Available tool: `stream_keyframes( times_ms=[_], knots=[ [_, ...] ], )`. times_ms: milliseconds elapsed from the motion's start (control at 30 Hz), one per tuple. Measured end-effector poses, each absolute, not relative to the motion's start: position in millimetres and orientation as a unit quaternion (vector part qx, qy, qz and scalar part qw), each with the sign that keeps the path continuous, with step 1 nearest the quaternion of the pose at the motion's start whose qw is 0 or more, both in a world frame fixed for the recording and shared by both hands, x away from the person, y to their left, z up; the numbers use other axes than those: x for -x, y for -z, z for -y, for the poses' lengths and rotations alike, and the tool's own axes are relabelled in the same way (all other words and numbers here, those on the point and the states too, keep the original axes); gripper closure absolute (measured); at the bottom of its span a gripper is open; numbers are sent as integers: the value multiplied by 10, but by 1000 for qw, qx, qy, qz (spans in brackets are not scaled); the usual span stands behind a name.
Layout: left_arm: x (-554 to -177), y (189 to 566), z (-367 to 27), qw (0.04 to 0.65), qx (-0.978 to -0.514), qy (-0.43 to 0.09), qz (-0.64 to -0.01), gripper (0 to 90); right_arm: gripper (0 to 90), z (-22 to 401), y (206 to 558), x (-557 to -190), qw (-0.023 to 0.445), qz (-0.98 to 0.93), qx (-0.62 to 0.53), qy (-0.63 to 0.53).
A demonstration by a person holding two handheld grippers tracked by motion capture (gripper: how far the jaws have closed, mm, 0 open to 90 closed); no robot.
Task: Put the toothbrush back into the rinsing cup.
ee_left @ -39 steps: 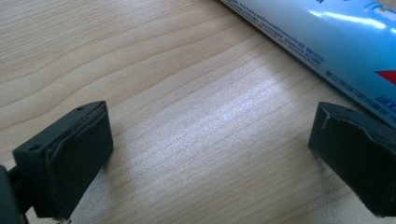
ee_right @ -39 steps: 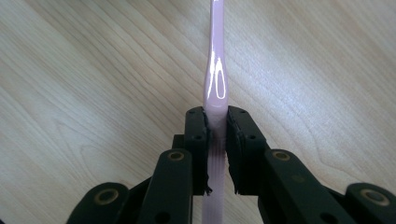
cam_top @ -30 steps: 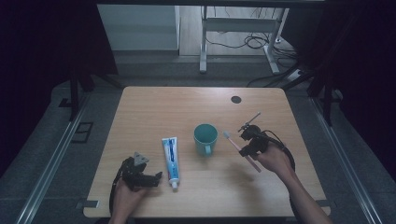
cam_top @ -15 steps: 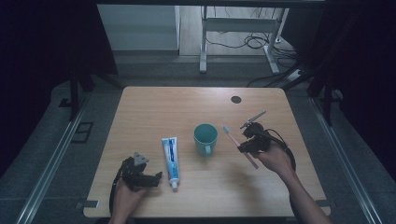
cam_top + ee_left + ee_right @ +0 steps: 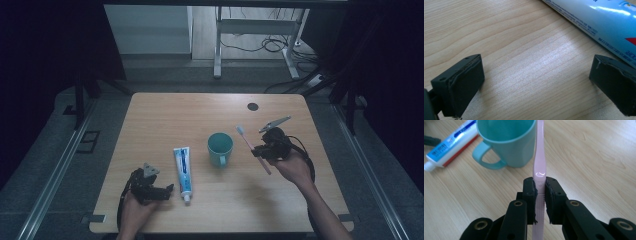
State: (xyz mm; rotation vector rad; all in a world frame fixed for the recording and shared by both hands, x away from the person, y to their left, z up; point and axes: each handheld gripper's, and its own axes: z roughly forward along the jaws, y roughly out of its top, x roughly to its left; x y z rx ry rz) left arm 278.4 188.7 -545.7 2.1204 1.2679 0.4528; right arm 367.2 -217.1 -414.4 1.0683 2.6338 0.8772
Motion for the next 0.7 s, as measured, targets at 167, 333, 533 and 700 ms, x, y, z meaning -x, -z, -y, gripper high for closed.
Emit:
stream_keyframes(
  times_ms=[167,333,533,700],
  knots=[
    [-2784,5458,-1887,310,-803,-171,-480,0,781,2125,4124,-3678,89,-876,-353,-315],
    [-2784,5457,-1887,310,-803,-171,-480,0,782,2067,4093,-3694,93,-870,-349,-336],
    [-2784,5457,-1887,310,-803,-171,-480,0,782,1988,4068,-3718,95,-864,-344,-354],
    [-2784,5457,-1887,310,-803,-171,-480,0,783,1928,4048,-3739,99,-861,-340,-365]
  ],
)
